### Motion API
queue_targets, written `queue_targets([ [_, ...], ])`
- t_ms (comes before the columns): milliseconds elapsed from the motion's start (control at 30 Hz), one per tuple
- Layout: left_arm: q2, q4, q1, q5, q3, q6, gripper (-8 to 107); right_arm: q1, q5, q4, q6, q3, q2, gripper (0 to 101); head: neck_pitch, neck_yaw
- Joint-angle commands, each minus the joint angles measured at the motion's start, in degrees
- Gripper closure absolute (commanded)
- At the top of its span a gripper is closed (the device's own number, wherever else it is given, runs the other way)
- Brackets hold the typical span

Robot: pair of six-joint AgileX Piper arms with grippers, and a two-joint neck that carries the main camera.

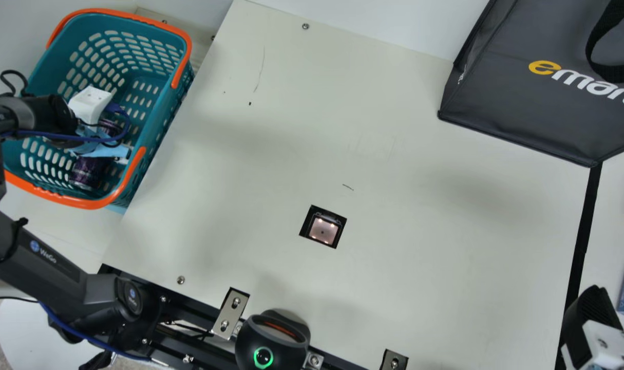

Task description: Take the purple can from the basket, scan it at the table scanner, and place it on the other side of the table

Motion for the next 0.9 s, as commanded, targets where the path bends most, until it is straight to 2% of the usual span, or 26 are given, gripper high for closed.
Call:
queue_targets([
  [0, 0.0, -0.6, -0.2, 0.2, 0.3, 0.4, 9, 0.0, 0.0, 0.0, 0.0, 0.0, 0.0, 6, -1.6, 0.1],
  [500, -0.7, -4.0, -0.2, 1.2, 2.3, 3.4, 9, 0.0, 0.0, 0.0, 0.0, 0.0, 0.0, 6, -1.6, 0.1],
  [867, 2.4, -7.2, 1.3, 2.2, 0.2, 8.8, 9, 0.0, 0.0, 0.0, 0.0, 0.0, 0.0, 6, -1.6, 0.1],
])
